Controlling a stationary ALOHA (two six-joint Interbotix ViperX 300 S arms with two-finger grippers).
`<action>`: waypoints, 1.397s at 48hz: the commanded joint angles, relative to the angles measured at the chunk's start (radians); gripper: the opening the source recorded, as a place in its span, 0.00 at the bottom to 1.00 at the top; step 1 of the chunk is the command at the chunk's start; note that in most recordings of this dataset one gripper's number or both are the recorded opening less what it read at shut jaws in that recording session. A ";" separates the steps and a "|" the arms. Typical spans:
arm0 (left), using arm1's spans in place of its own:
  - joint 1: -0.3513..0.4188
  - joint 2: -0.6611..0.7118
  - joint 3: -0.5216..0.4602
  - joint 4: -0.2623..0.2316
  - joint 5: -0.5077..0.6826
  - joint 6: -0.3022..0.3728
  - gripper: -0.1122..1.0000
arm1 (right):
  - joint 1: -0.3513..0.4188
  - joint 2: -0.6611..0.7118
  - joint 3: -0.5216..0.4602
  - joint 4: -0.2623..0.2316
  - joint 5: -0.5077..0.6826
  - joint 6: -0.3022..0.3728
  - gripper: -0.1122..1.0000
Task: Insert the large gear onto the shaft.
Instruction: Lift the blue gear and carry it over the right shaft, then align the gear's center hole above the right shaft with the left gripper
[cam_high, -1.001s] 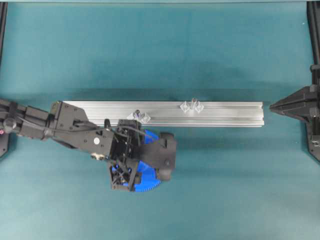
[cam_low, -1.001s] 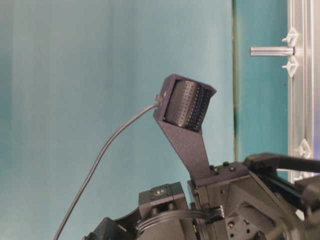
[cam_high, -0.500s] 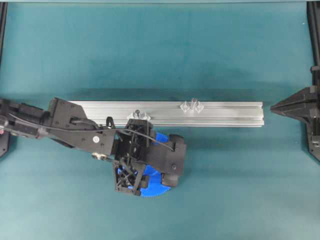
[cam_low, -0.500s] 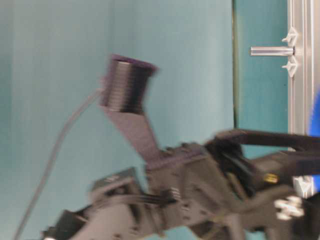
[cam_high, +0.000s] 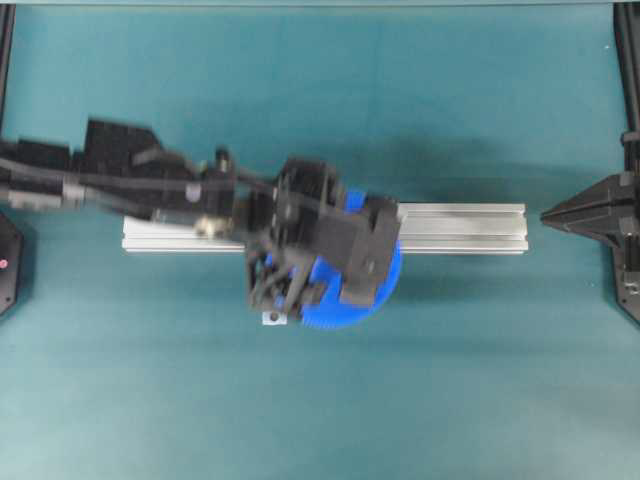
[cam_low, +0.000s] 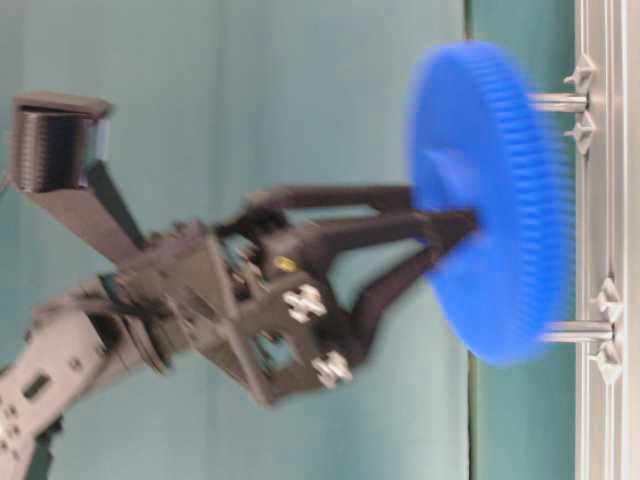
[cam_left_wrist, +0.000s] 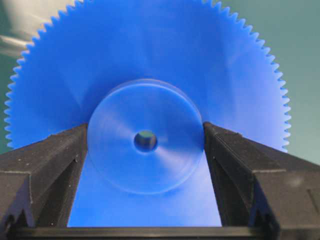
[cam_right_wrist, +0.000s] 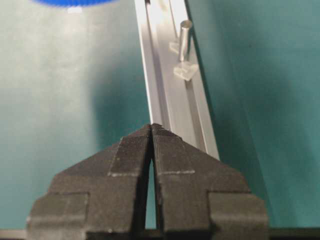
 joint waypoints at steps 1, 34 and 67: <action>0.028 -0.015 -0.066 0.002 -0.005 0.041 0.81 | 0.000 0.006 -0.011 0.002 -0.011 0.009 0.18; 0.100 0.179 -0.199 0.002 -0.173 0.106 0.81 | 0.000 -0.012 -0.006 0.002 -0.011 0.009 0.18; 0.107 0.225 -0.175 0.002 -0.054 0.104 0.81 | 0.000 -0.014 -0.002 0.002 -0.015 0.009 0.18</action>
